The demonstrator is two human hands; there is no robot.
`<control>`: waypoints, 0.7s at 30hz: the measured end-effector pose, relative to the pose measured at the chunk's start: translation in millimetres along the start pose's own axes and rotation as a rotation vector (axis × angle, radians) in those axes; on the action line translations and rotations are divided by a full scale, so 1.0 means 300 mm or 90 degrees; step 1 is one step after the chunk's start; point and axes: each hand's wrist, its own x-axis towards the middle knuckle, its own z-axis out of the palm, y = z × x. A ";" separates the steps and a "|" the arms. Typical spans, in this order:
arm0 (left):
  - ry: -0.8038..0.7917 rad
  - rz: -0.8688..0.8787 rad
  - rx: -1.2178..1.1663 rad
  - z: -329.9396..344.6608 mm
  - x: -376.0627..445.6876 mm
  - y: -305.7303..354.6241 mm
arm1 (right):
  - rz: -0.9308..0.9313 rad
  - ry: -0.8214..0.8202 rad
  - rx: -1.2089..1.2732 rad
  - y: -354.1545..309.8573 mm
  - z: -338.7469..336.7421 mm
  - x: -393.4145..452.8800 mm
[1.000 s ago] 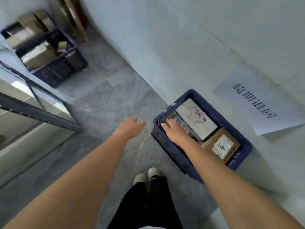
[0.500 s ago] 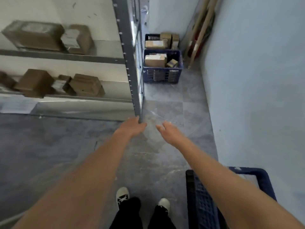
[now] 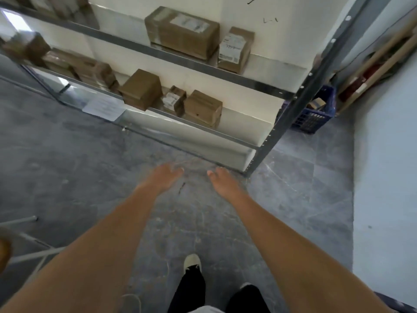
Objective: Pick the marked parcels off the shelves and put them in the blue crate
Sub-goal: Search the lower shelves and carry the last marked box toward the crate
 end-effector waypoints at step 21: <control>-0.067 0.046 0.071 -0.317 0.875 0.098 | 0.079 0.048 0.020 -0.323 -0.093 0.896</control>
